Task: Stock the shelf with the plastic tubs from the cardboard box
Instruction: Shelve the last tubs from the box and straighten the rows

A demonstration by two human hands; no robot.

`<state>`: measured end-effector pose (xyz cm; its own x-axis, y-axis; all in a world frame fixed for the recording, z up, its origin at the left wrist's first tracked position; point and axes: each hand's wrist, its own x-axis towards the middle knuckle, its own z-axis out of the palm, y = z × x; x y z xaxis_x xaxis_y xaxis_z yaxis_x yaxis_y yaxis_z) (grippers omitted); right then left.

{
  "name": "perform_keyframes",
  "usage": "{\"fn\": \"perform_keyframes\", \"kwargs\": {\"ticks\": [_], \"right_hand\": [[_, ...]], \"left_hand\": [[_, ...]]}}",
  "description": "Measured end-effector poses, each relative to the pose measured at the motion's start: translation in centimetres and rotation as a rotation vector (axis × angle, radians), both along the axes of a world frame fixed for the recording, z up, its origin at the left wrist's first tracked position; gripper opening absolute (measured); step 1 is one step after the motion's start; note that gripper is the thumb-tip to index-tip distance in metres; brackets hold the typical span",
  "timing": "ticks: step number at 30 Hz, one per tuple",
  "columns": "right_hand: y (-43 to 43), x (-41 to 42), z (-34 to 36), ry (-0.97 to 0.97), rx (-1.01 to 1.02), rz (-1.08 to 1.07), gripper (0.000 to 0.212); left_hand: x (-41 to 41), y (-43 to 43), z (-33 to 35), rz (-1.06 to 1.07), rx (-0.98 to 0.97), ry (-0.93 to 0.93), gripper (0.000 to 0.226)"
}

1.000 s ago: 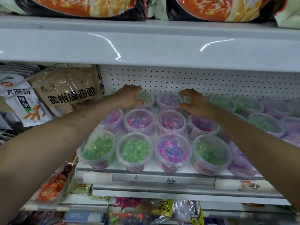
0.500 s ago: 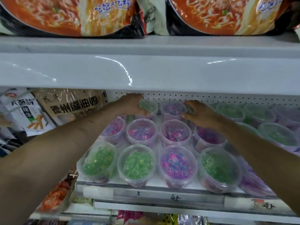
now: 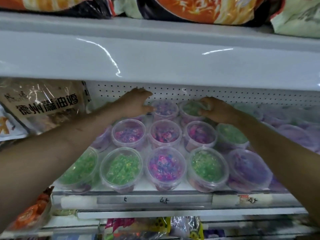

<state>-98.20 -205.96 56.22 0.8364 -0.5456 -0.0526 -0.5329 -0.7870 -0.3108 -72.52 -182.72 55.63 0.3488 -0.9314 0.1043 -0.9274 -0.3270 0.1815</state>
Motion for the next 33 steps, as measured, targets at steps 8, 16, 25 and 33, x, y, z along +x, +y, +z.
{"fn": "perform_keyframes", "kwargs": {"ticks": [8, 16, 25, 33], "right_hand": [[-0.5, 0.0, -0.7, 0.04, 0.034, 0.005, 0.068], [-1.3, -0.2, -1.3, 0.022, 0.025, 0.073, 0.079], [-5.7, -5.0, -0.5, -0.006, -0.048, -0.058, 0.054], [-7.8, -9.6, -0.3, 0.033, 0.0, -0.009, 0.06]], "left_hand": [[-3.0, -3.1, -1.7, 0.036, 0.078, 0.052, 0.053], [-3.3, -2.7, -1.0, 0.058, 0.102, 0.123, 0.066], [-7.0, -4.2, 0.2, 0.029, -0.008, 0.114, 0.063], [-12.7, -9.1, 0.1, -0.04, 0.017, 0.203, 0.059]]}}
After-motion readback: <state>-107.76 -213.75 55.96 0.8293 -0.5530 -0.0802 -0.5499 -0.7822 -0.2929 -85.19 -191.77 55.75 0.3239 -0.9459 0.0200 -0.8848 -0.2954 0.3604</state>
